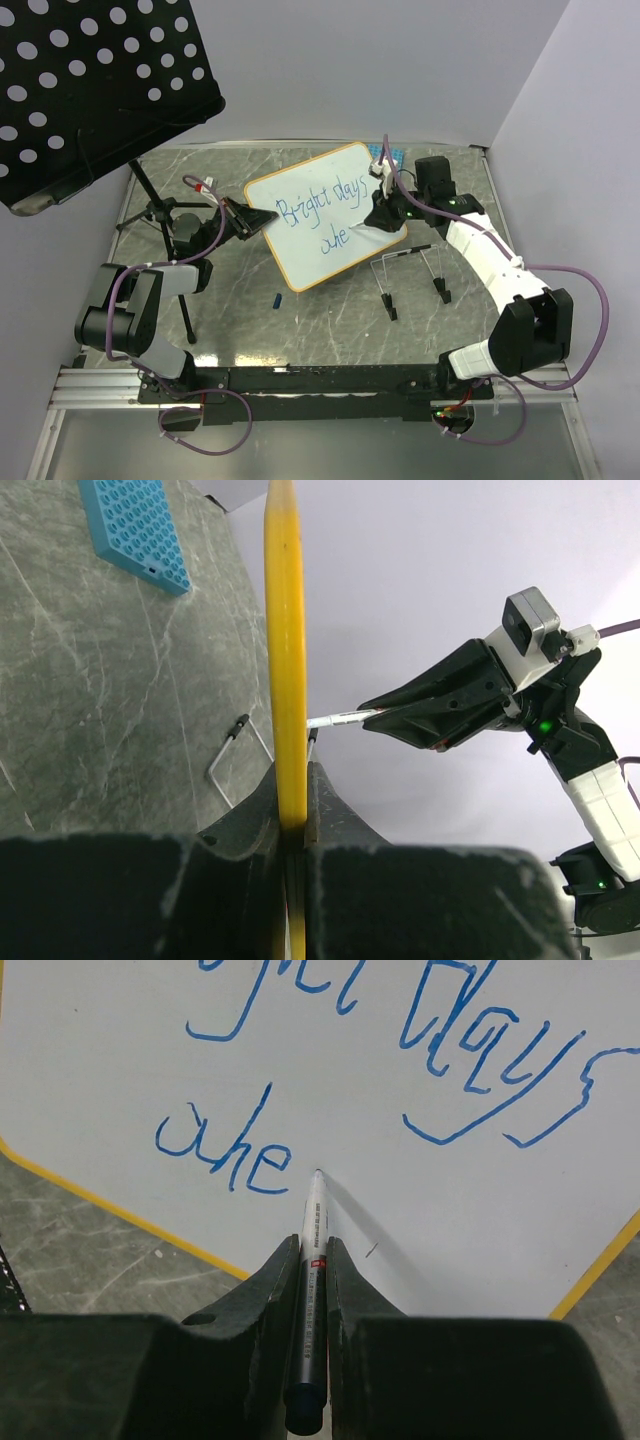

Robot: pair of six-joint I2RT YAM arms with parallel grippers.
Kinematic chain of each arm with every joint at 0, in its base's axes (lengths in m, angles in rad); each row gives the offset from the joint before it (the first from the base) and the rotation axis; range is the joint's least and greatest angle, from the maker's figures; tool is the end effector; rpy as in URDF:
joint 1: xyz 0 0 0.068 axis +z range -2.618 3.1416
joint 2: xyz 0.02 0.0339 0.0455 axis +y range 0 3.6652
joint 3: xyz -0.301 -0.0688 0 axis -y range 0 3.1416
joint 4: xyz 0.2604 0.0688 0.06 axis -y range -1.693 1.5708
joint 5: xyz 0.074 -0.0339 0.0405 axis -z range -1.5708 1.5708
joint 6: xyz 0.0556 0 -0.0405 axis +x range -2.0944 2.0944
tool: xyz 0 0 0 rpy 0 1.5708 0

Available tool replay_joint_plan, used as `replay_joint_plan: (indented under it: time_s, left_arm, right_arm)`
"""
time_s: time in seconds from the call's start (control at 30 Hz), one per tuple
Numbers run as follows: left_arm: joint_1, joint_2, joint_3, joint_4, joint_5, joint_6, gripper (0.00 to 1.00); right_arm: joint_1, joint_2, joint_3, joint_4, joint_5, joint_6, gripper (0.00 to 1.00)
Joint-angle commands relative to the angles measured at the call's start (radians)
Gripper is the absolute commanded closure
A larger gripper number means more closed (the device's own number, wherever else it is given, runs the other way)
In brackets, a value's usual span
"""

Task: Write a sentence on the whiteboard
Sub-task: Write on the whiteboard with the whiteboard.

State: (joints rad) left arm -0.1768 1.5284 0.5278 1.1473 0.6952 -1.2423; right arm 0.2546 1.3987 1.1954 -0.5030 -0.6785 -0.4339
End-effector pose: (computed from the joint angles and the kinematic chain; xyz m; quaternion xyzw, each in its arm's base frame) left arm 0.3026 -0.0902 0.2445 -0.0899 0.6602 -0.6326 0.3950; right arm 0.3056 0.1156 0.3401 -0.4202 0.7590 0.2656 0.4205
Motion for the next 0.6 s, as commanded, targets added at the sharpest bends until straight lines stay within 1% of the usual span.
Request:
replay_joint_plan:
  time_s: [0.0,0.2,0.57]
  left_arm:
    - [0.0,-0.044,0.064,0.436,0.006,-0.06,0.99]
    - [0.0,-0.037,0.067,0.443,0.004,-0.062,0.99]
    - [0.0,-0.042,0.063,0.439,0.003,-0.059,0.99]
  right_arm:
    - [-0.002,0.014,0.052,0.023,-0.041,0.009,1.0]
    - [0.002,0.014,0.05,-0.003,-0.081,-0.014,1.0]
    - [0.0,-0.018,0.007,-0.055,-0.075,-0.06,1.0]
